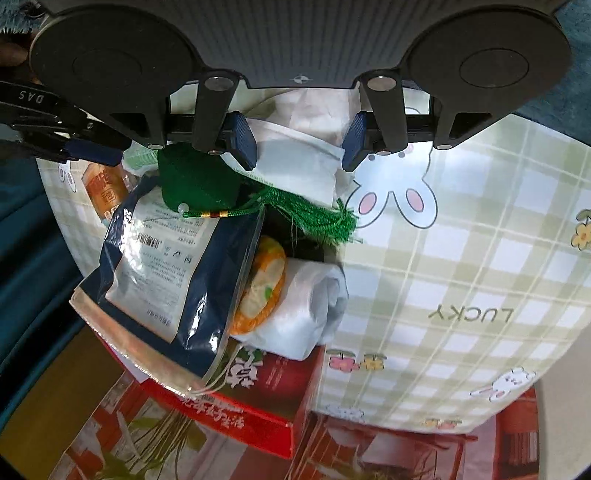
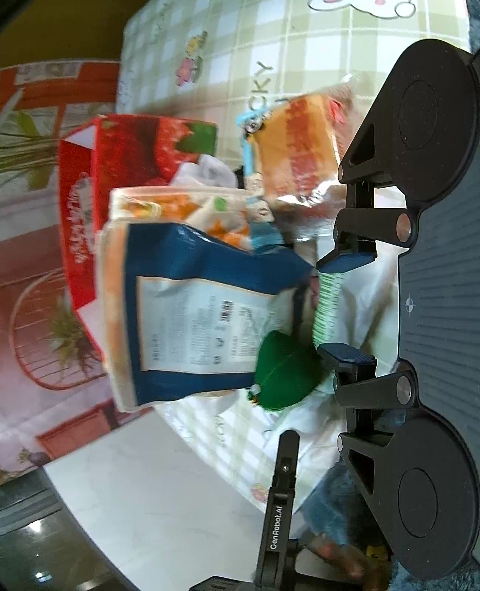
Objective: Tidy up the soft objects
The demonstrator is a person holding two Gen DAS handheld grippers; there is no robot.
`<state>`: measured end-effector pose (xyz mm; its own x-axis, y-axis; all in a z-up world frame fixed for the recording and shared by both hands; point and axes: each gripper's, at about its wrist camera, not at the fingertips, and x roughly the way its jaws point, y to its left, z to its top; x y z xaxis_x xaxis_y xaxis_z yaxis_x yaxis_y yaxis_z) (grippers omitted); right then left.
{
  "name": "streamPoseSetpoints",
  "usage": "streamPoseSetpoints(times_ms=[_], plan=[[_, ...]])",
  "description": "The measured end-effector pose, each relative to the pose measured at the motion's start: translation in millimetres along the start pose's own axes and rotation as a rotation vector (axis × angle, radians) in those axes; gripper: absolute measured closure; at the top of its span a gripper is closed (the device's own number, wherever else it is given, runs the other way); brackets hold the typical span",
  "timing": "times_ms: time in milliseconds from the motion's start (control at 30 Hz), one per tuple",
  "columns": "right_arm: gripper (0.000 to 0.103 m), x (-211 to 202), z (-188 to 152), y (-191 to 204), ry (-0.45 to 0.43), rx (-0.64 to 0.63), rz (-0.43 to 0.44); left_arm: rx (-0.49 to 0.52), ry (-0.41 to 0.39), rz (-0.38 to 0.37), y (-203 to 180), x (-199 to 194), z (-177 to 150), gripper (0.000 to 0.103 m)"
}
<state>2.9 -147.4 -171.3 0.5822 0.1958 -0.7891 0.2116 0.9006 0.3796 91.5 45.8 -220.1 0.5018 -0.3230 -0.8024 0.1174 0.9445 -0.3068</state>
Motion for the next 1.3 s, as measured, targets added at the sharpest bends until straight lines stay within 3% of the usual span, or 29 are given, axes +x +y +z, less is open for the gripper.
streamPoseSetpoints(times_ms=[333, 700, 900, 1067, 1300], plan=[[0.048, 9.7, -5.3, -9.7, 0.044, 0.042, -0.047, -0.035, -0.004, 0.0, 5.4, 0.4, 1.0, 0.05], [0.051, 26.6, -8.1, -14.5, 0.09, 0.059, -0.04, 0.032, -0.037, -0.041, 4.5, -22.2, 15.8, 0.043], [0.05, 29.8, -6.9, -13.7, 0.092, 0.056, -0.041, 0.056, -0.041, -0.006, 11.2, -24.2, 21.5, 0.043], [0.049, 21.3, -4.7, -9.9, 0.053, 0.031, -0.052, 0.052, -0.044, -0.025, 3.5, -20.0, 18.5, 0.043], [0.049, 2.9, 3.9, 10.3, -0.029, -0.065, -0.037, 0.122, -0.071, -0.075, -25.1, -22.1, 31.5, 0.043]])
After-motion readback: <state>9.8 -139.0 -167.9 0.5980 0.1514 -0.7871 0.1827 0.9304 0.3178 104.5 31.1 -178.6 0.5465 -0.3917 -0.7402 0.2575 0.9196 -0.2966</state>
